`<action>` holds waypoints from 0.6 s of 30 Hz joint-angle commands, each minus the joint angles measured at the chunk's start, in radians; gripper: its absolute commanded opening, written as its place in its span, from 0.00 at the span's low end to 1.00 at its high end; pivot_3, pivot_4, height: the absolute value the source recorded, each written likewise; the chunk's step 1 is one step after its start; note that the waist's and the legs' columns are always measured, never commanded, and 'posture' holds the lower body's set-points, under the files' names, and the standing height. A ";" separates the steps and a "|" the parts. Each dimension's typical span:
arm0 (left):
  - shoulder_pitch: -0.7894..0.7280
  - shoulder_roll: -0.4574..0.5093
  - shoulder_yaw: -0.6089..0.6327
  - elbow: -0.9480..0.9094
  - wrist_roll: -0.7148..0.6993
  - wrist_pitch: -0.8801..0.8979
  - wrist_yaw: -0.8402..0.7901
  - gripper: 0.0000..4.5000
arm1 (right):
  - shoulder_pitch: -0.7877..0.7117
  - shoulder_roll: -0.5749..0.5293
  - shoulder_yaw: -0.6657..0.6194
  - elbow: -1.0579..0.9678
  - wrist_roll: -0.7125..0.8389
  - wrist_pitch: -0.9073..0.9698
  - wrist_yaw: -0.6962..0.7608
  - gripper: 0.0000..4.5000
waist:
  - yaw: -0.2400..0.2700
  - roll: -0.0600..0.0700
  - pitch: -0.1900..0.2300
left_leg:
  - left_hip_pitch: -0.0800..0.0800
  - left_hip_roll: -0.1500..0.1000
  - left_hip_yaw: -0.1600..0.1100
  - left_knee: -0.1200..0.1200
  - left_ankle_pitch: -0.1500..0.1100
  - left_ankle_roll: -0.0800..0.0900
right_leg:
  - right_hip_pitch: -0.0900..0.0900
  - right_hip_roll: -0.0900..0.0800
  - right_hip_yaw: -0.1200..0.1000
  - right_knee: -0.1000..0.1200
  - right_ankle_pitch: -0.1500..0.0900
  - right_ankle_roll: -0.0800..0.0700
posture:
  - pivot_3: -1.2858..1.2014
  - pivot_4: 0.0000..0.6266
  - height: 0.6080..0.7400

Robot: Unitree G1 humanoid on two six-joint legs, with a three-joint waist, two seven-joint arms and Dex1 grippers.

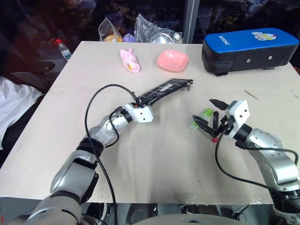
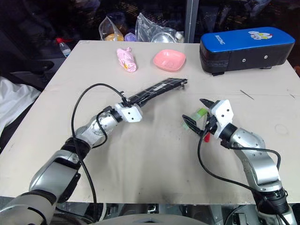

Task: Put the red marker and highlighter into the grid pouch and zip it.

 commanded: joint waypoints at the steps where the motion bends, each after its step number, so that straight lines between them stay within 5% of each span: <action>1: 0.081 -0.029 0.050 -0.235 -0.123 0.121 -0.090 0.01 | -0.180 0.075 0.024 0.096 -0.008 0.188 -0.114 1.00 | -0.016 0.001 0.001 | 0.001 0.000 0.001 0.000 0.000 0.000 | 0.000 0.001 0.002 0.001 0.000 0.000 | 0.52 0.24 1.00; 9: 0.222 -0.075 0.083 -0.463 -0.149 0.296 -0.162 0.01 | -0.350 0.183 -0.037 0.283 0.035 0.345 -0.180 1.00 | -0.021 0.001 0.001 | -0.002 0.001 0.000 0.001 0.000 0.000 | -0.002 0.001 0.001 0.001 0.000 0.000 | 0.52 0.24 1.00; 18: 0.260 -0.099 0.095 -0.520 -0.109 0.347 -0.174 0.01 | -0.418 0.154 -0.023 0.411 -0.023 0.272 -0.154 1.00 | -0.022 0.001 0.000 | -0.010 0.000 -0.002 0.006 0.000 0.000 | -0.008 0.001 0.000 0.003 0.000 0.000 | 0.52 0.24 1.00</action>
